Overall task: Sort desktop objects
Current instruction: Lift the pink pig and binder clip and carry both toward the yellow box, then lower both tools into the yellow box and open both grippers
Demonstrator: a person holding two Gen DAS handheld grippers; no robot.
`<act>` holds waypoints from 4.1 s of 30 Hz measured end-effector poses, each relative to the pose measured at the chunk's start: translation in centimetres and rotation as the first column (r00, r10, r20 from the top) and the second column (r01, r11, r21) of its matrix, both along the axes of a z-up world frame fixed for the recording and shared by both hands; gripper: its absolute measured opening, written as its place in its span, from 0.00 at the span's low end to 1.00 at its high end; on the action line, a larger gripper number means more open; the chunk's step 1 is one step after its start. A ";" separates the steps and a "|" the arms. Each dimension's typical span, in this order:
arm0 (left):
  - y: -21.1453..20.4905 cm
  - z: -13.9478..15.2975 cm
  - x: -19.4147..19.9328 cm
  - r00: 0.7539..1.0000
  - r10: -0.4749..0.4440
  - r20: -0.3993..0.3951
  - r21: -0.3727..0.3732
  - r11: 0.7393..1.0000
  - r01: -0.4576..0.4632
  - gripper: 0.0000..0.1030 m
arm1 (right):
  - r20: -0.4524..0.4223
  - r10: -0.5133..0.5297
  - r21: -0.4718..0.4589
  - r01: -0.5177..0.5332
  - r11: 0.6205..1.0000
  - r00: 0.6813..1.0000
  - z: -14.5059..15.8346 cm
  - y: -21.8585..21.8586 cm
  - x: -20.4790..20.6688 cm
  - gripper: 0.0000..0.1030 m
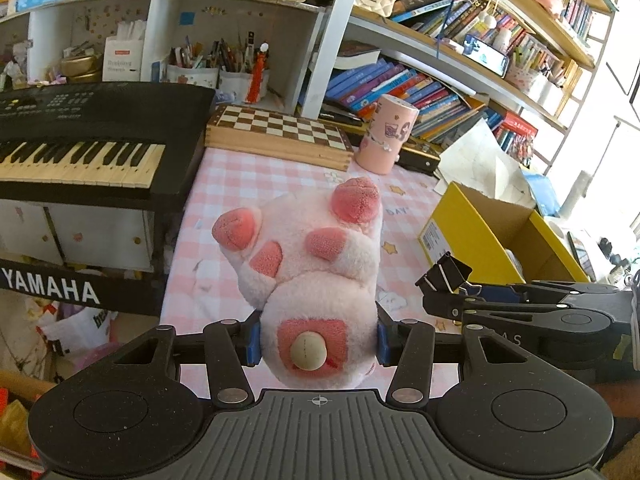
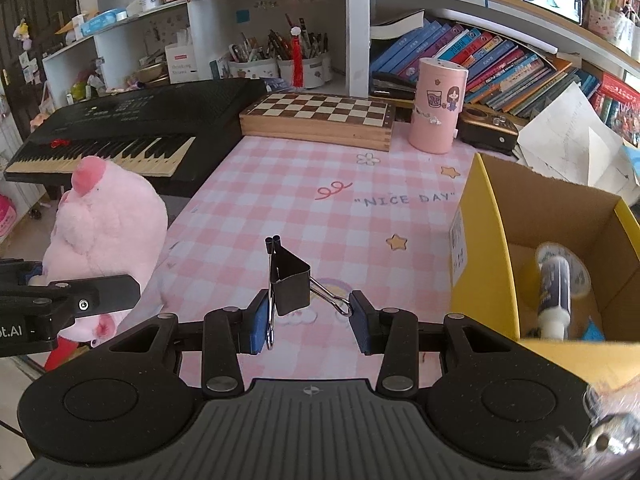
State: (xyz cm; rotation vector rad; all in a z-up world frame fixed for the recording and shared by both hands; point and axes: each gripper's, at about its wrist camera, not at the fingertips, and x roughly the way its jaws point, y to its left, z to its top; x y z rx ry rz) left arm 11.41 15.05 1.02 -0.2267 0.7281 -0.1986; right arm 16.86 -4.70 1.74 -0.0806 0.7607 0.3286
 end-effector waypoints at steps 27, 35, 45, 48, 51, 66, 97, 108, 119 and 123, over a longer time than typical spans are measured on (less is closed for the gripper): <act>-1.3 -0.6 -8.9 0.992 -0.122 -0.032 0.000 0.992 0.122 0.47 | -0.044 -0.098 0.031 0.100 0.995 0.994 -1.3 -0.9 -12.6 0.37; -3.3 -0.8 -8.9 0.976 -0.216 -0.039 0.000 0.976 0.216 0.47 | -0.052 -0.183 0.036 0.185 0.982 0.982 -1.7 -3.0 -14.8 0.37; -6.6 -1.2 -8.1 0.943 -0.329 -0.047 -0.006 0.944 0.329 0.47 | -0.062 -0.294 0.031 0.296 0.955 0.954 -1.9 -6.1 -16.3 0.37; -7.7 -1.3 -7.7 0.932 -0.360 -0.048 -0.005 0.933 0.360 0.47 | -0.066 -0.326 0.030 0.328 0.944 0.943 -1.9 -7.1 -16.6 0.37; -8.7 -1.3 -7.2 0.921 -0.386 -0.048 -0.006 0.922 0.386 0.47 | -0.071 -0.356 0.031 0.359 0.933 0.932 -2.0 -8.1 -16.8 0.37; -13.4 -0.8 -5.0 0.887 -0.461 -0.035 0.003 0.887 0.461 0.47 | -0.061 -0.436 0.026 0.438 0.899 0.898 -1.5 -12.8 -15.7 0.37; -23.1 0.6 0.2 0.883 -0.469 0.025 0.072 0.882 0.467 0.47 | -0.038 -0.431 0.050 0.433 0.900 0.901 -0.7 -22.0 -9.9 0.37; -27.4 1.6 4.3 0.910 -0.407 0.076 0.124 0.910 0.397 0.48 | 0.035 -0.385 0.059 0.383 0.922 0.922 1.1 -27.0 -5.8 0.37; -30.7 0.2 9.8 0.935 -0.351 0.046 0.250 0.911 0.329 0.48 | 0.107 -0.292 0.063 0.287 0.956 0.950 2.3 -29.1 -0.4 0.37; -31.4 -1.2 11.2 0.941 -0.340 -0.004 0.280 0.903 0.327 0.48 | 0.108 -0.263 0.052 0.259 0.965 0.959 1.9 -29.4 1.3 0.37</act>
